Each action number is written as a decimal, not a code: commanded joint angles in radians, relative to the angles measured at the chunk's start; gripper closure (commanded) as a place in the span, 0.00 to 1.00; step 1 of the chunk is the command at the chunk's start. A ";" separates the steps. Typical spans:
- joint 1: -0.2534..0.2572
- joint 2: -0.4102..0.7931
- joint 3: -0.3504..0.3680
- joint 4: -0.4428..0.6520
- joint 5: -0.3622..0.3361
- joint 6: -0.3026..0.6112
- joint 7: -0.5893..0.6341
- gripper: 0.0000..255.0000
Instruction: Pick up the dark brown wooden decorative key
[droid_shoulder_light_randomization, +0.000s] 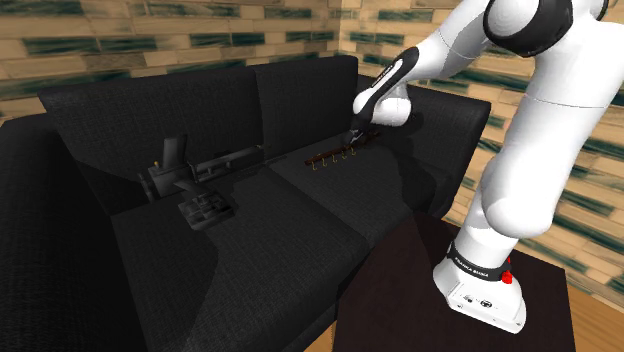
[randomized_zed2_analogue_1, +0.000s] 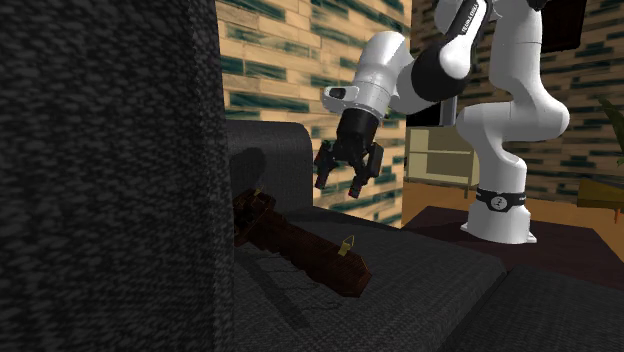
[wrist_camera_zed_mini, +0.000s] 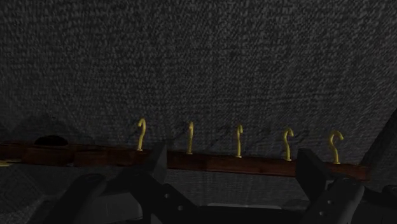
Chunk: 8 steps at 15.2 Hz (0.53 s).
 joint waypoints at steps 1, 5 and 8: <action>-0.007 0.116 0.027 0.078 0.323 0.028 -0.257 0.00; -0.203 0.287 0.220 0.244 0.674 0.040 -0.564 0.00; -0.249 0.333 0.270 0.280 0.765 0.053 -0.650 0.00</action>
